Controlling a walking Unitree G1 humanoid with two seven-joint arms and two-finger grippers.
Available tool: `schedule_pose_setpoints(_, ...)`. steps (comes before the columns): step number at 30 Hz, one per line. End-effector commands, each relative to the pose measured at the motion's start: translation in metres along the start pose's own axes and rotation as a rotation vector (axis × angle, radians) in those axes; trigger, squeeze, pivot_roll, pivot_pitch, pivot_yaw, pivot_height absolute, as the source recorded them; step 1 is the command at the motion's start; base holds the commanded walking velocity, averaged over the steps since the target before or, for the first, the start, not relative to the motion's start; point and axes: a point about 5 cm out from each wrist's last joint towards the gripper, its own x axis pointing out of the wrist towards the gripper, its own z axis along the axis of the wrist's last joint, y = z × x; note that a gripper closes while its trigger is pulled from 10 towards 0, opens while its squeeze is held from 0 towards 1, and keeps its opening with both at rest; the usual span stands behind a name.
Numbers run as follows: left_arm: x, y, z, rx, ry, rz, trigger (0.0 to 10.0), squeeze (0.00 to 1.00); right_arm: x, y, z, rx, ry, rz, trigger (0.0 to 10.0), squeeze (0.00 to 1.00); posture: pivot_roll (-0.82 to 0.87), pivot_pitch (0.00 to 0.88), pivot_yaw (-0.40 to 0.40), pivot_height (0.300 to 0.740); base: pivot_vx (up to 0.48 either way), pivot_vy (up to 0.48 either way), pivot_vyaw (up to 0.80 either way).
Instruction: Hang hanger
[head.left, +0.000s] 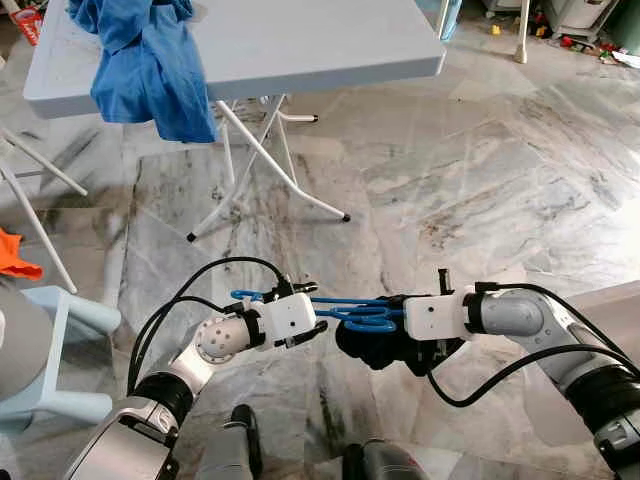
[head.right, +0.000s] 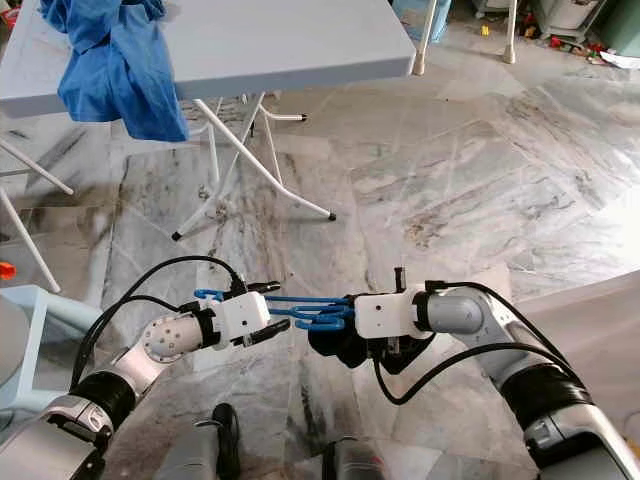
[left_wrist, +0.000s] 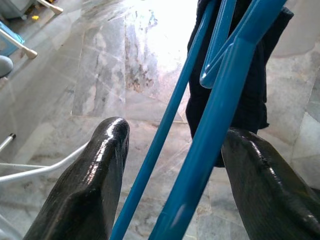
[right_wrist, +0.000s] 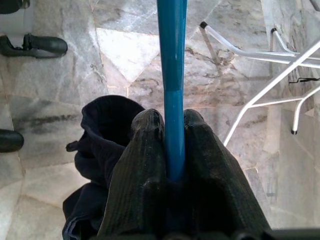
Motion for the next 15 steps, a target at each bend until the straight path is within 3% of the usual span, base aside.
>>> schedule_pose_setpoints(1, -0.0026, -0.0103, -0.0071, 0.003, 0.032, -0.074, 0.0, 0.00, -0.0023, -0.0089, 0.0045, -0.006, -0.020, -0.036, 10.0, 0.00, -0.14, 0.254, 0.008, 0.740, 0.000, 0.000, 0.00)
schedule_pose_setpoints(15, -0.0070, -0.0036, -0.0087, 0.009, 0.038, -0.089, 0.0, 0.00, 0.0006, -0.0141, 0.0064, -0.007, -0.019, -0.053, 10.0, 0.00, -0.13, 0.253, 0.031, 0.740, 0.000, 0.000, 0.00)
